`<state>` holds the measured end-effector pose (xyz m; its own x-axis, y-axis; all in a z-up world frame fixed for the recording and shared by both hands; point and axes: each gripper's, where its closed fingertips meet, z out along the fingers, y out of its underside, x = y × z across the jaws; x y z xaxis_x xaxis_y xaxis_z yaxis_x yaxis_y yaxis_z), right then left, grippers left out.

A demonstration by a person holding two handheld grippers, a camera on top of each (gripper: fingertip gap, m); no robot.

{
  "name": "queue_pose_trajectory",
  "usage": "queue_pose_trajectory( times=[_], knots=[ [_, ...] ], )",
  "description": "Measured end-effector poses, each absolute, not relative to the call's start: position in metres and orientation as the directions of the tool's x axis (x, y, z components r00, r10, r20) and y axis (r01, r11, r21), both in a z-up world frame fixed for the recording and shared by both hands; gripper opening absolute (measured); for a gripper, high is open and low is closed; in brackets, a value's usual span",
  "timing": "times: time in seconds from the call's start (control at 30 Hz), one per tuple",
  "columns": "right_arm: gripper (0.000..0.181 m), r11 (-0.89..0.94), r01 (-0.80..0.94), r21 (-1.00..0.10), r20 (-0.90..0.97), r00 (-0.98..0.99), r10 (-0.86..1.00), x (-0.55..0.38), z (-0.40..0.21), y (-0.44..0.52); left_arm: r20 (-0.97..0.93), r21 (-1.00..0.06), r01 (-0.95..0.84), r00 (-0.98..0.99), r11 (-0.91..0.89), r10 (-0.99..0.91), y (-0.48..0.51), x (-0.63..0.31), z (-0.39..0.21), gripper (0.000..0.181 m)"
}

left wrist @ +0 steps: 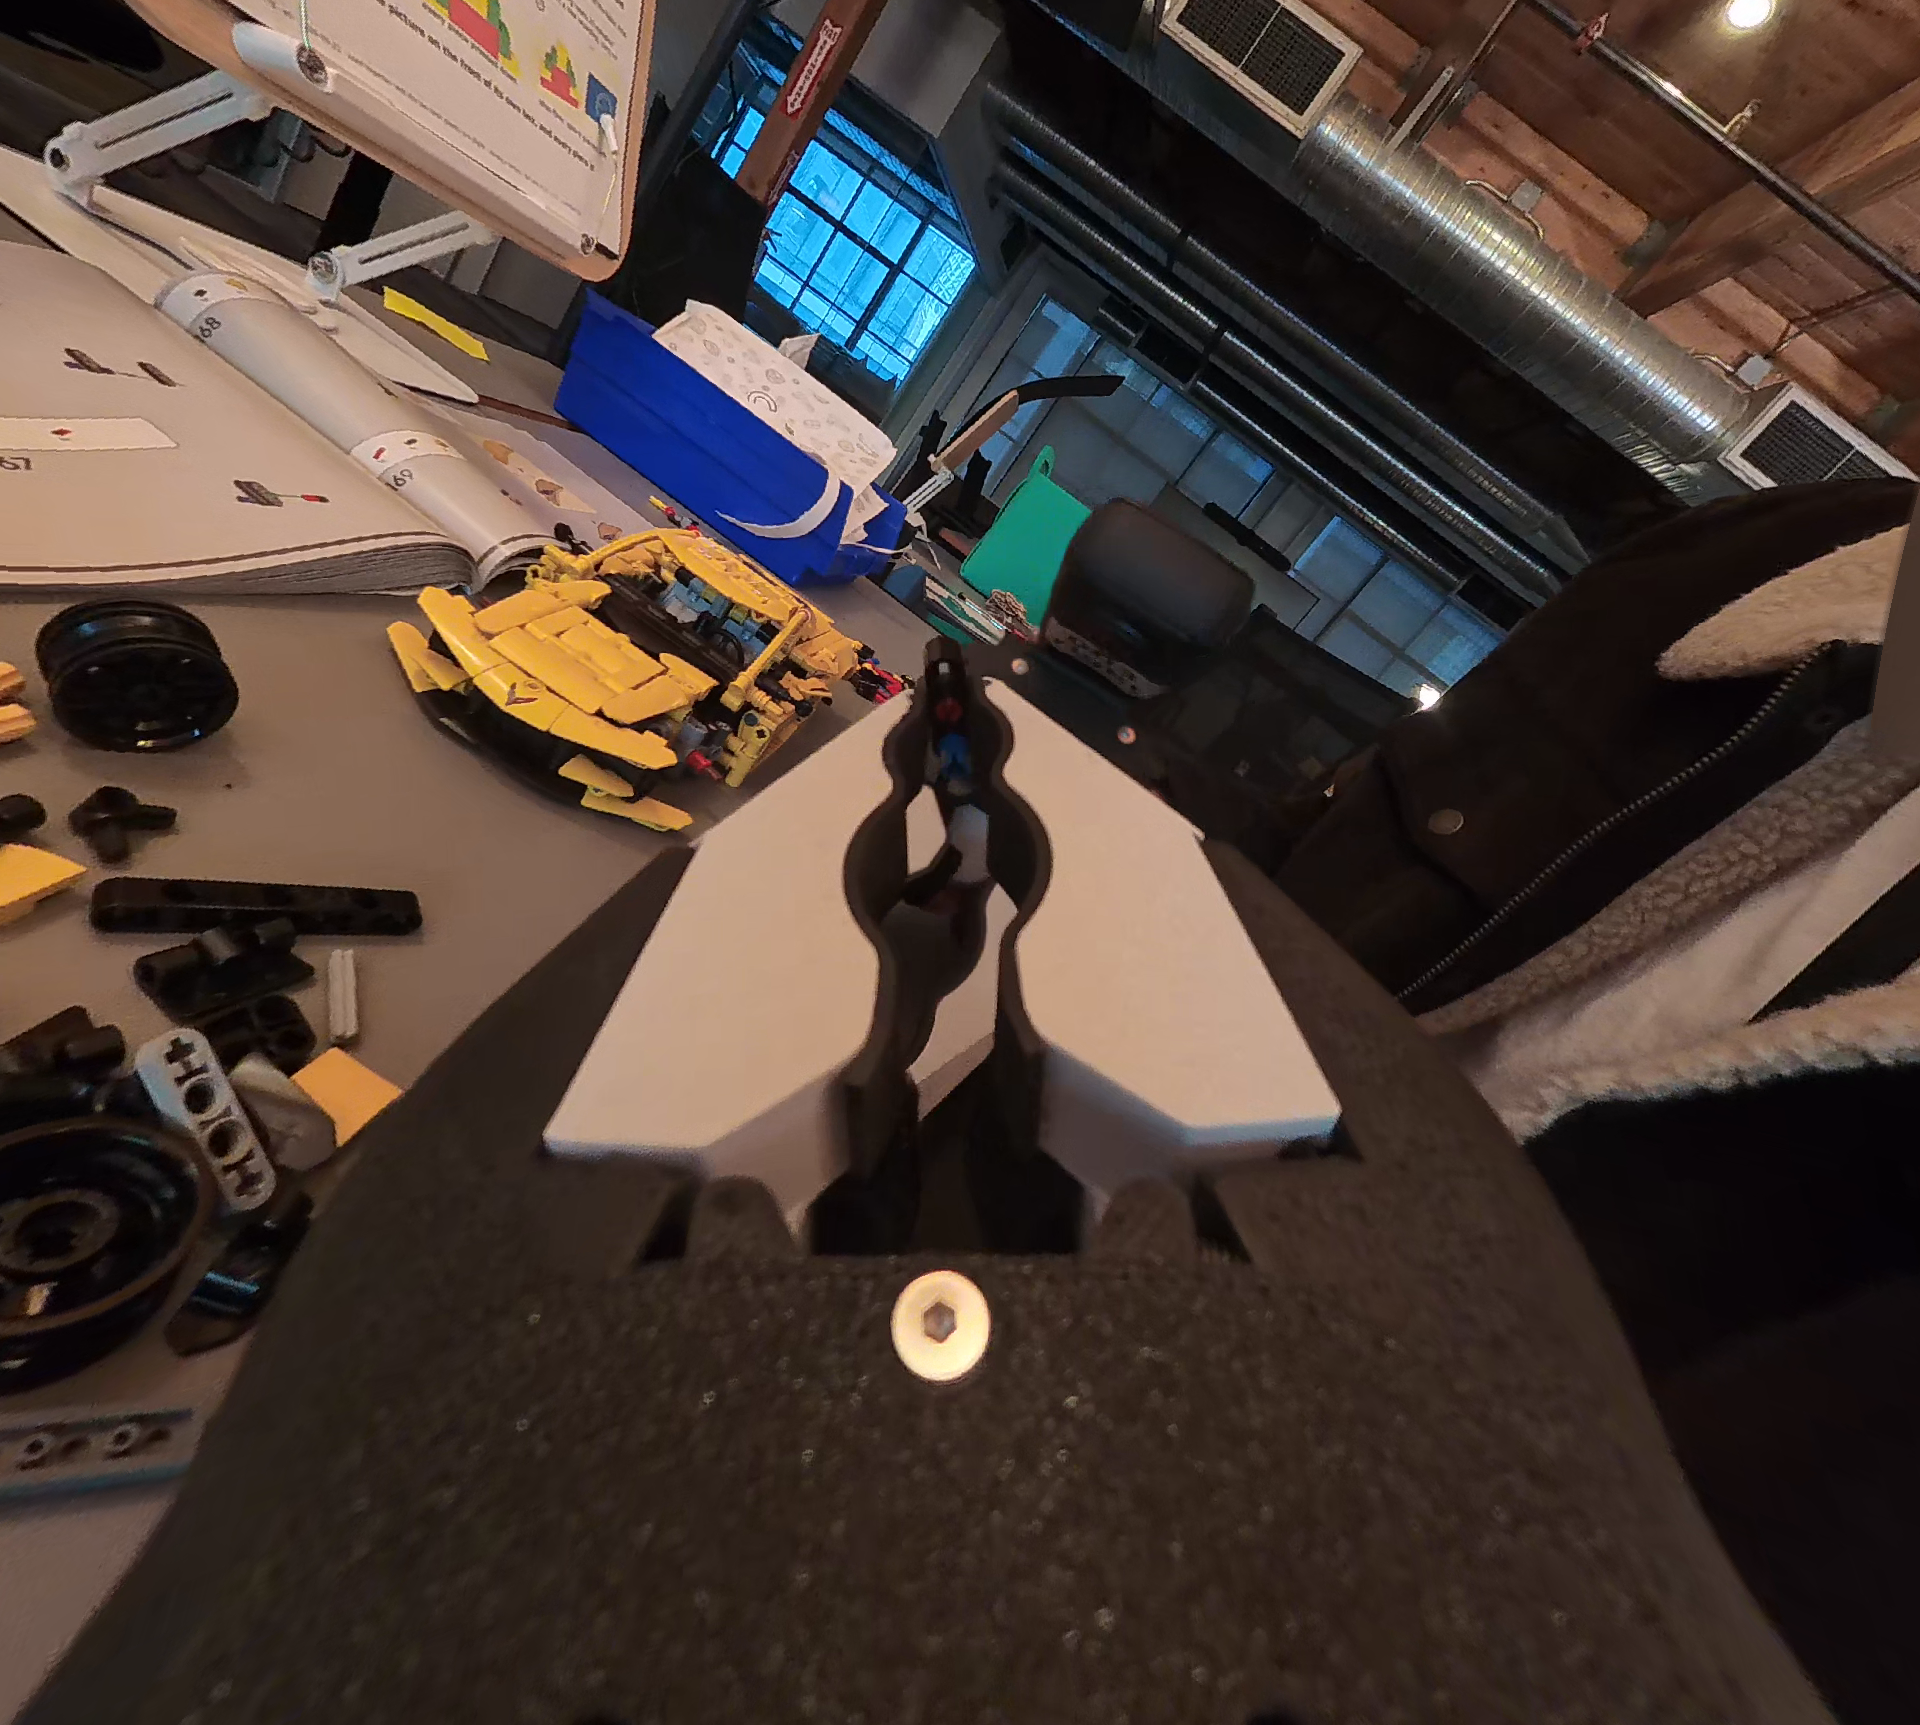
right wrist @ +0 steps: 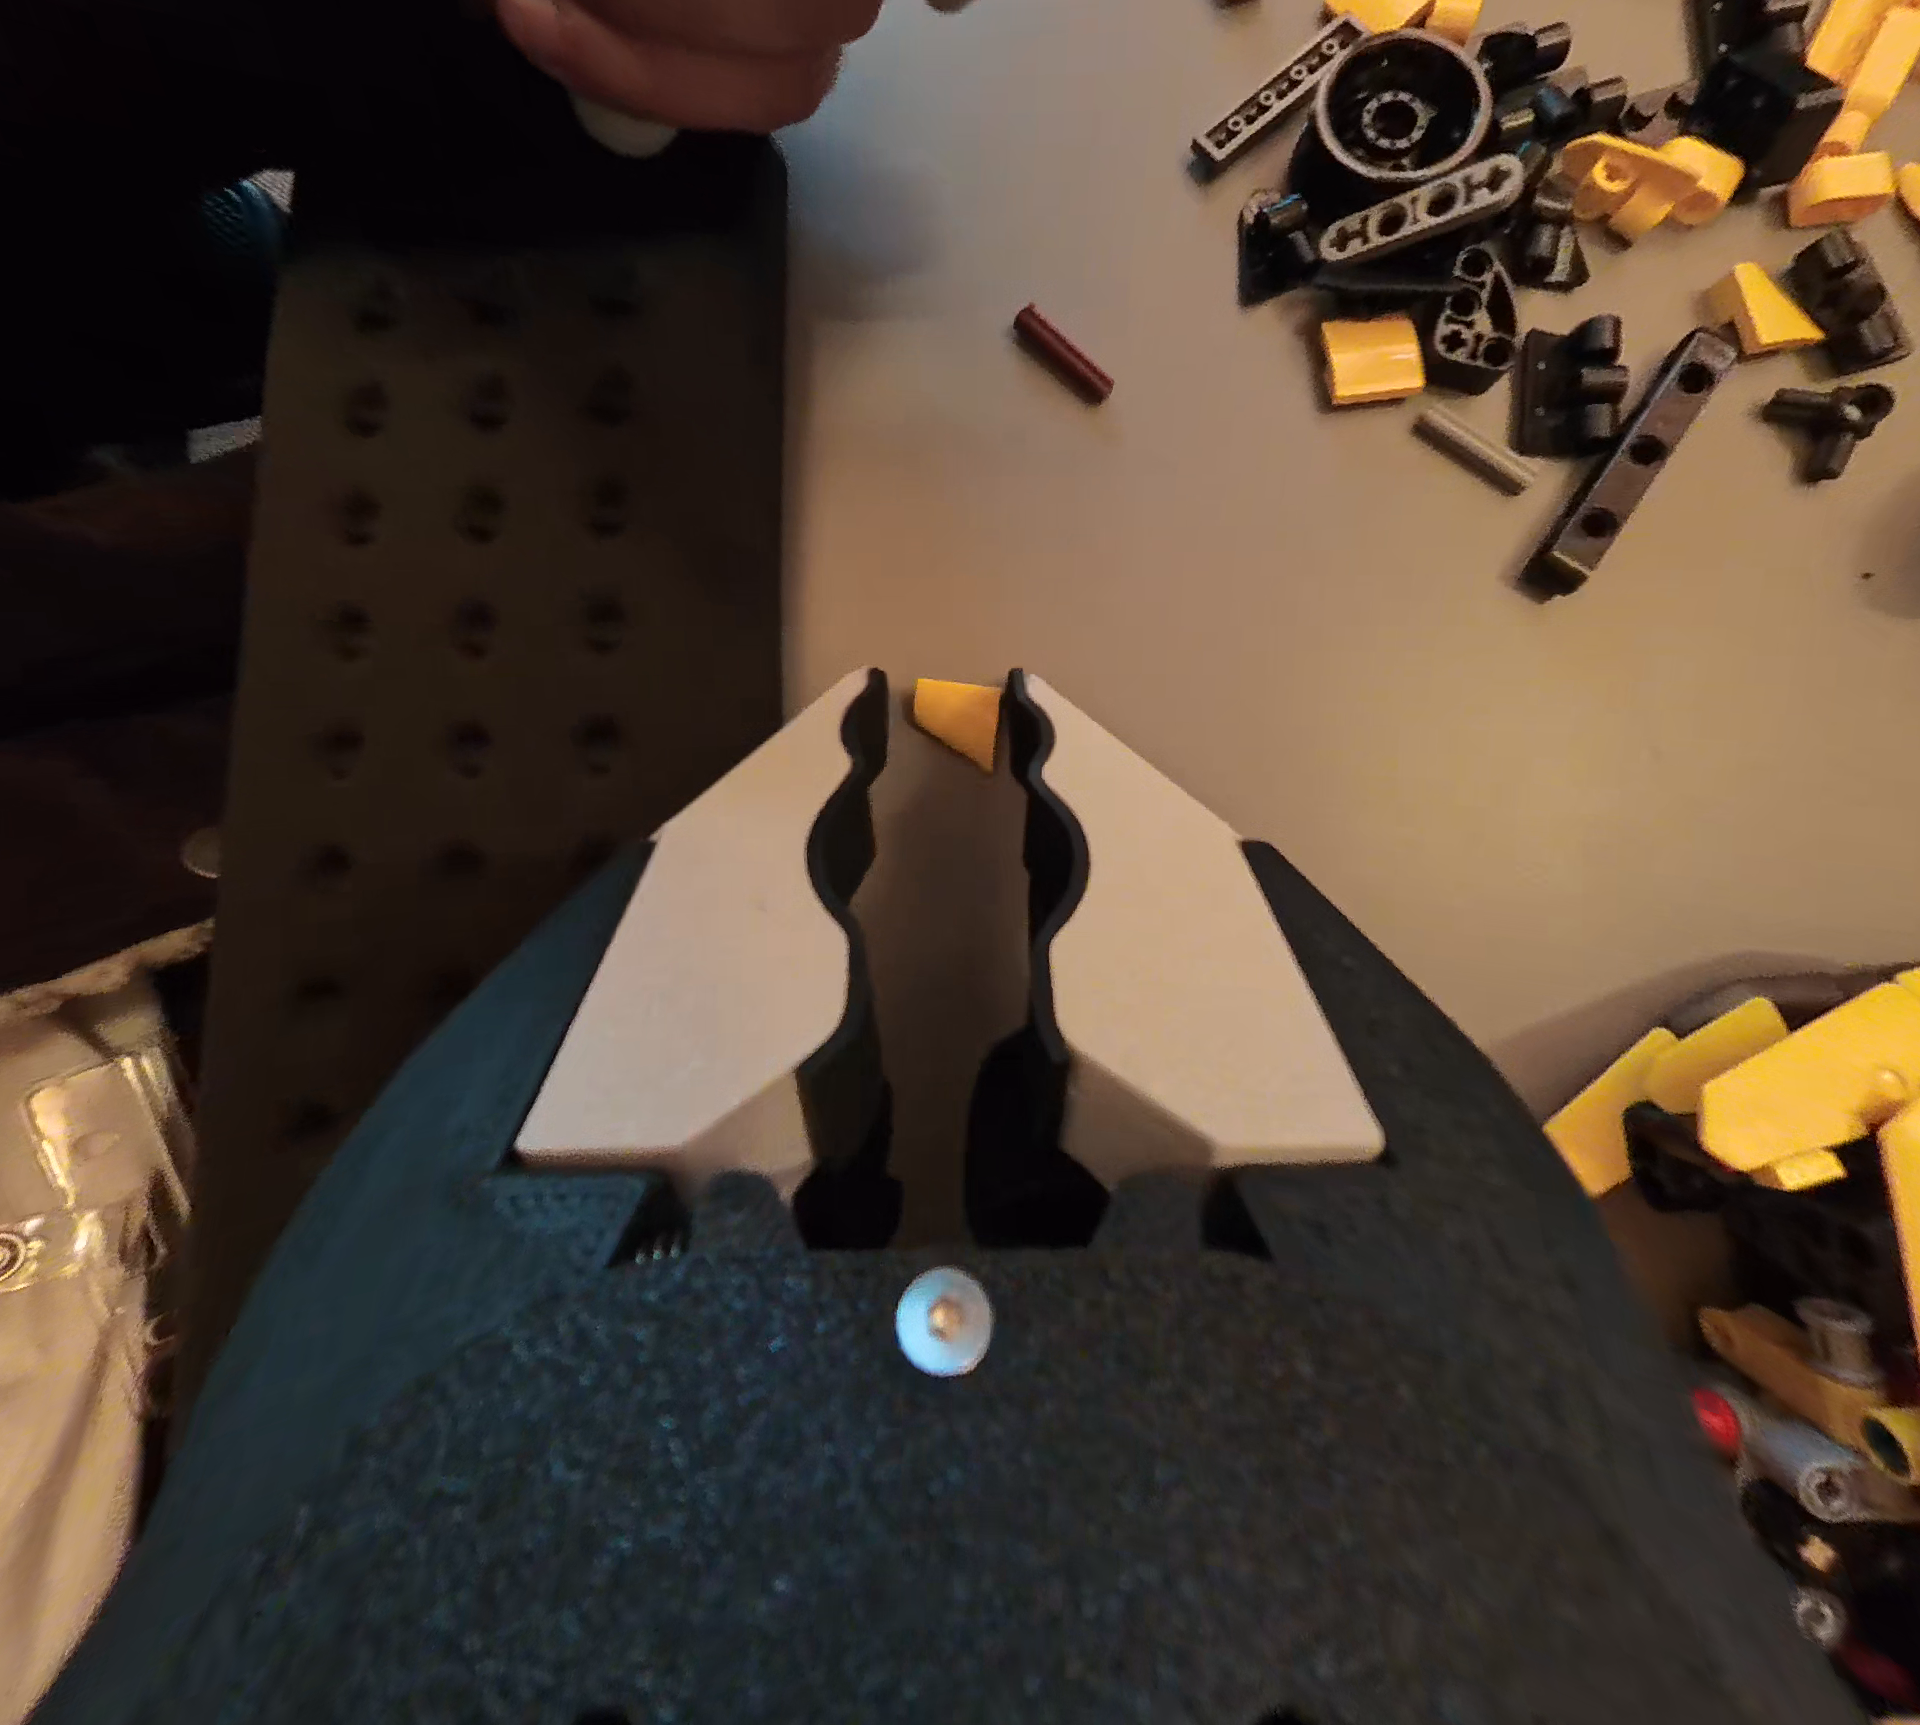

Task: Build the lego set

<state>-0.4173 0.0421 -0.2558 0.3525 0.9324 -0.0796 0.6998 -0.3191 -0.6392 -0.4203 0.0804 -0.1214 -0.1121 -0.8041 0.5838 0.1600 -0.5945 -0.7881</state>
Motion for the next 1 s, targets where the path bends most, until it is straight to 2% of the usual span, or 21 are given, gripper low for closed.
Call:
queue_pose_trajectory(
  times=[0.13,0.3,0.37,0.67,1.0],
  knots=[
    [0.024,-0.335,0.708,-0.622,-0.036,0.401,0.915,-0.4132,-0.256,0.0432,0.587,-0.784,0.169,-0.113,-0.597,-0.802,0.0817,-0.4209,-0.1208,0.006],
    [0.03,-0.443,0.652,-0.615,-0.069,0.515,0.854,-0.4129,-0.2559,0.0404,0.588,-0.781,0.179,-0.112,-0.598,-0.801,0.0827,-0.4205,-0.1199,0.006],
    [0.028,-0.449,0.648,-0.615,-0.044,0.54,0.84,-0.4122,-0.2563,0.0415,0.591,-0.779,0.182,-0.107,-0.6,-0.8,0.0833,-0.4199,-0.12,0.006],
    [0.025,-0.379,0.687,-0.62,-0.02,0.469,0.883,-0.4074,-0.251,0.0363,0.602,-0.767,0.191,-0.12,-0.613,-0.79,0.0835,-0.4204,-0.1187,0.006],
    [0.024,-0.393,0.703,-0.593,0.006,0.492,0.871,-0.4092,-0.2535,0.041,0.603,-0.764,0.191,-0.132,-0.617,-0.787,0.0825,-0.4205,-0.1183,0.006]
  ],
)
